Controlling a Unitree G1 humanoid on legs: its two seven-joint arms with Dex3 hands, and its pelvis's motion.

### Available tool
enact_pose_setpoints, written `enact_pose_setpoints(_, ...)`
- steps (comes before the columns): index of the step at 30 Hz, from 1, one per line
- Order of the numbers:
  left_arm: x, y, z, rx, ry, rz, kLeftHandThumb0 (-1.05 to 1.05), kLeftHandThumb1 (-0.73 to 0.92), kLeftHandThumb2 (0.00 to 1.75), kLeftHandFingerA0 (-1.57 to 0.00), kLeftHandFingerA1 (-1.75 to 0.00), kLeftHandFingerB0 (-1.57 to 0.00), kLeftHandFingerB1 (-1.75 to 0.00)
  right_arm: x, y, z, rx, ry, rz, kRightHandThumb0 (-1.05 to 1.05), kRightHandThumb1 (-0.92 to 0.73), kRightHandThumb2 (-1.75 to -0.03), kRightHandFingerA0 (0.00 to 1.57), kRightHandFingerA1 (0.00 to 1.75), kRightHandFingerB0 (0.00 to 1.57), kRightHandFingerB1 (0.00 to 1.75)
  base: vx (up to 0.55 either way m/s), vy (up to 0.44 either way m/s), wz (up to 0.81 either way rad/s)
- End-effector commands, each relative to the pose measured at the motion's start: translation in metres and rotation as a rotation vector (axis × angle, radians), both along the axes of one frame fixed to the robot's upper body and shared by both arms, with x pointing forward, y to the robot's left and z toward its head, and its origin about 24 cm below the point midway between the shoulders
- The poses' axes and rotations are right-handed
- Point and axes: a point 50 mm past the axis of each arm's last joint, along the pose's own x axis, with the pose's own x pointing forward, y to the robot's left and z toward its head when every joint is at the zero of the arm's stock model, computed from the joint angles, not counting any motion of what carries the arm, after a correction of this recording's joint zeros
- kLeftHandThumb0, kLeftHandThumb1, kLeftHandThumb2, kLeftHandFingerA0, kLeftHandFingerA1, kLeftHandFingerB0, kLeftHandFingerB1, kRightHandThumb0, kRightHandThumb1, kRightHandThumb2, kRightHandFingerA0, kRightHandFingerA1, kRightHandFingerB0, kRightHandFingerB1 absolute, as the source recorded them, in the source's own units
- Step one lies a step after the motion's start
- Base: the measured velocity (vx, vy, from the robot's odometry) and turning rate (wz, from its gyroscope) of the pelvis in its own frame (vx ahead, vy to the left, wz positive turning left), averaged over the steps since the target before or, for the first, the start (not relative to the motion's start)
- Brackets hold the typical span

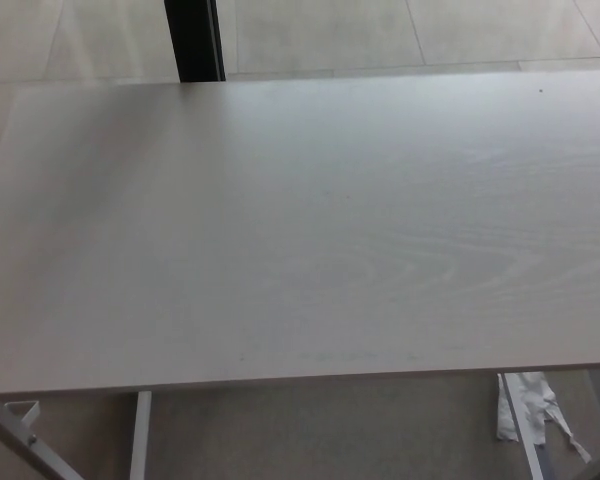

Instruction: The robot uses its right hand to pick up a cube kept in the middle of the desk infront of it and hands it to a person

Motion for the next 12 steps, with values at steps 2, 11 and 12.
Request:
enact_pose_setpoints(2,0.005,0.009,0.01,0.044,-0.047,0.024,-1.05,0.52,1.0,-0.58,-1.49,-0.29,-1.4,0.014,0.018,-0.014,0.265,-0.414,-0.042,-0.4,-0.5,-0.56,0.31,0.43,0.3,0.31,0.0,0.0,0.0)
enact_pose_setpoints(11,0.012,0.007,0.01,0.046,-0.056,0.039,-1.01,0.48,1.23,-0.63,-1.2,-0.38,-1.0,0.038,0.026,-0.02,0.283,-0.329,0.028,-0.48,-0.49,-0.69,0.14,0.45,0.14,0.35,0.0,0.0,0.0)
enact_pose_setpoints(12,0.012,0.007,0.01,0.046,-0.056,0.039,-1.01,0.48,1.23,-0.63,-1.2,-0.38,-1.0,0.038,0.026,-0.02,0.283,-0.329,0.029,-0.48,-0.49,-0.69,0.14,0.45,0.14,0.35,0.0,0.0,0.0)
